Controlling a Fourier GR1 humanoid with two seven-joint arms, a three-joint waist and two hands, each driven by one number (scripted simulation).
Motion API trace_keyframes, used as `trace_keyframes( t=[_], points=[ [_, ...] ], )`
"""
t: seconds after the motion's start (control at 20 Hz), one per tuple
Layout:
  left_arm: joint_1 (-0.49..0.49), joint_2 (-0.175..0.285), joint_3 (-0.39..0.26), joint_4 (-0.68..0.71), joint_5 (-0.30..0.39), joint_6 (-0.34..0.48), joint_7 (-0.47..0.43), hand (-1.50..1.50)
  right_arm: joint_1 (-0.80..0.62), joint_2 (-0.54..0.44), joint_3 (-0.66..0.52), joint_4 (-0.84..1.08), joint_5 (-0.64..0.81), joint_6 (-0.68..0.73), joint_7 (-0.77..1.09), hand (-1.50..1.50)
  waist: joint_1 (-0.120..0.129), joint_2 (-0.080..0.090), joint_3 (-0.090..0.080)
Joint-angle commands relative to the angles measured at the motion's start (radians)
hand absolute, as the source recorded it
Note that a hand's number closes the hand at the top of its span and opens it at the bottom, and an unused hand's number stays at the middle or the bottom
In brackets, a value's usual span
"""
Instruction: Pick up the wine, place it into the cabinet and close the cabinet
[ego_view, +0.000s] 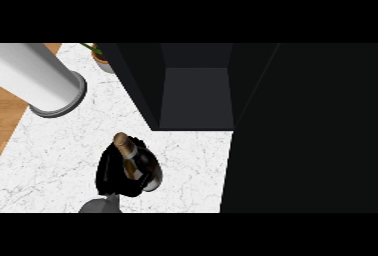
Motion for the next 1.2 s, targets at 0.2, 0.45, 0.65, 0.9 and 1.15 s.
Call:
trace_keyframes(
  t=[0.2,0.45,0.65,0.9,1.15],
  points=[
    [0.004,-0.008,-0.193,-0.110,0.089,0.227,0.023,1.50,0.035,0.042,0.081,-0.056,0.023,-0.009,0.014,-1.50,-0.005,0.002,-0.001],
    [-0.020,-0.009,-0.335,-0.061,0.203,0.351,-0.039,1.50,0.060,0.015,0.003,-0.018,-0.029,0.045,-0.051,-1.50,-0.009,0.003,-0.001],
    [-0.039,-0.009,-0.372,-0.079,0.250,0.416,-0.030,1.50,-0.023,0.003,-0.040,0.005,-0.067,0.013,0.009,-1.50,-0.005,0.003,-0.001],
    [-0.145,-0.009,-0.378,0.079,0.327,0.429,-0.070,1.50,-0.040,-0.038,-0.098,-0.048,-0.143,0.019,0.091,-1.50,-0.011,0.004,-0.001],
    [-0.245,-0.009,-0.429,0.200,0.424,0.413,-0.173,1.50,0.000,-0.009,-0.042,-0.004,-0.096,0.048,0.019,-1.50,-0.012,0.004,-0.001]
  ],
)
